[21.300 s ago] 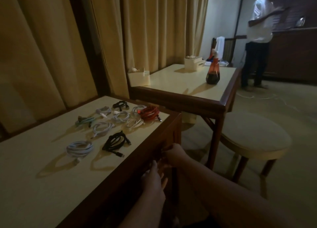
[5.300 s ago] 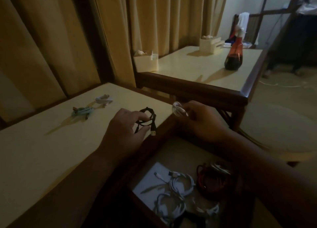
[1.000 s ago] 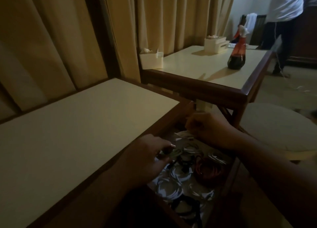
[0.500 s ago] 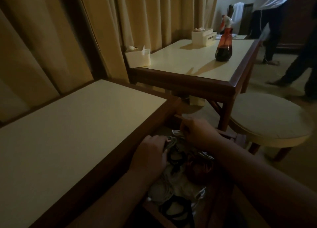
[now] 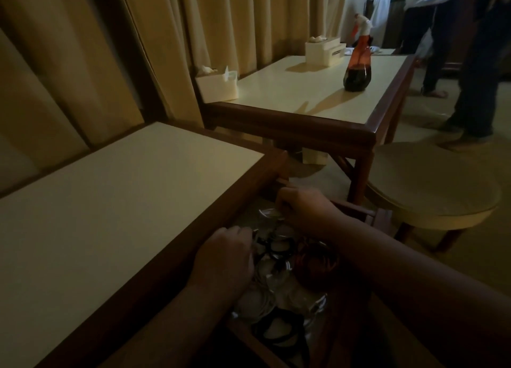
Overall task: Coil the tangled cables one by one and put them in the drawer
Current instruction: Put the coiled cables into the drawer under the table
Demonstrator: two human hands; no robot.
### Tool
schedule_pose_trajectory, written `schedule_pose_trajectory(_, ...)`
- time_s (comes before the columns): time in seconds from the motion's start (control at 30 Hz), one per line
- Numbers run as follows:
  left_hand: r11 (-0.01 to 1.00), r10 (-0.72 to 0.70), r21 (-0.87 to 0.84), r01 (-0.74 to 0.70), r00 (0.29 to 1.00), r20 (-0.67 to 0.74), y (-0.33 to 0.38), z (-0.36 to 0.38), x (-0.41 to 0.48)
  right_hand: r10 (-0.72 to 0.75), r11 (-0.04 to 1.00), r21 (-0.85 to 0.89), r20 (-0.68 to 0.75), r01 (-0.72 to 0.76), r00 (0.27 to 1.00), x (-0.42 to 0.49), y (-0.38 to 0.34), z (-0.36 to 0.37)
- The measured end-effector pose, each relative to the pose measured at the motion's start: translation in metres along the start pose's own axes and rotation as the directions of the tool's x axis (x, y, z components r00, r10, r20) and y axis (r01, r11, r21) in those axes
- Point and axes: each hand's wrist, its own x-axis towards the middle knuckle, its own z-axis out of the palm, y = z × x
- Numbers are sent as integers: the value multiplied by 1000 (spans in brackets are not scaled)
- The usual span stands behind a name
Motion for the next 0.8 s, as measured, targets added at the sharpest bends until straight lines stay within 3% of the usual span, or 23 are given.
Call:
schedule_pose_trajectory(0.1,1000,-5,3,5,997,78,-2,-8,-5,-149,986,66,-22,150,989,-1,-9,7)
schedule_pose_trajectory(0.27,997,73,-38,-66,972,222,-8,-25,-14,-243,968,76,74,237,967,4,-26,20)
schedule_pose_trajectory(0.5,986,-69,164,-5,895,441,-5,-35,-20,-297,954,89,166,286,940,11,-41,26)
schedule_pose_trajectory(0.8,983,-182,133,130,814,552,-4,-29,-13,-274,960,142,300,241,914,4,-48,29)
